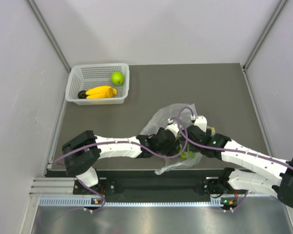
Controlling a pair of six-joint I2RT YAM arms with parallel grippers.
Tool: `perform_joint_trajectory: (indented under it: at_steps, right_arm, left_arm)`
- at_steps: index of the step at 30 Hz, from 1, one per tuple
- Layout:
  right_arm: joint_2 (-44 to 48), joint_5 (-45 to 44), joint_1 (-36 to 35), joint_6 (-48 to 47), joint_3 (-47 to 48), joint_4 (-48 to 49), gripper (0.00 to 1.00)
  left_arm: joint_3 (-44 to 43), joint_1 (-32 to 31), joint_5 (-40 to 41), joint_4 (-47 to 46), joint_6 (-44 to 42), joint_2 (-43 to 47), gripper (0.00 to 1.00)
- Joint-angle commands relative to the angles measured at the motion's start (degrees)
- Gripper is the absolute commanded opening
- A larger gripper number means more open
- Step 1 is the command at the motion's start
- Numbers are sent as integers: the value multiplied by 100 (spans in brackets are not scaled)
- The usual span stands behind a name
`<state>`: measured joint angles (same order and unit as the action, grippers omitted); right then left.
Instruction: Untie the knot of the plastic bag and take out the fruit
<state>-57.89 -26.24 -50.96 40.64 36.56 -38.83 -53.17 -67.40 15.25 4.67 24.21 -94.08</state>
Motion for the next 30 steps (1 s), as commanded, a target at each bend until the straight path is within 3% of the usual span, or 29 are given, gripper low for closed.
perform_joint_trajectory:
  at_steps: [1, 13, 24, 26, 27, 29, 30]
  right_arm:
    - [-30, -21, -46, -56, 291, 112, 86]
    - [-126, 14, -54, -74, 282, 183, 85]
    - [-73, 57, -46, -65, 229, 218, 84]
    - [-65, 58, -46, -57, 229, 227, 84]
    - [-56, 58, -46, -65, 229, 227, 84]
    - [-38, 49, -46, -74, 229, 209, 84]
    - [-30, 40, -46, -74, 229, 209, 84]
  left_arm:
    - [-229, 113, -267, -299, -285, -242, 72]
    - [-475, 209, -461, -598, -487, -734, 61]
    - [-344, 289, -496, -1177, -408, -1156, 59]
    - [-335, 288, -522, -1214, -408, -1156, 52]
    - [-317, 288, -523, -1214, -399, -1165, 42]
    - [-282, 288, -514, -1214, -390, -1069, 33]
    - [-221, 288, -514, -1196, -399, -1016, 22]
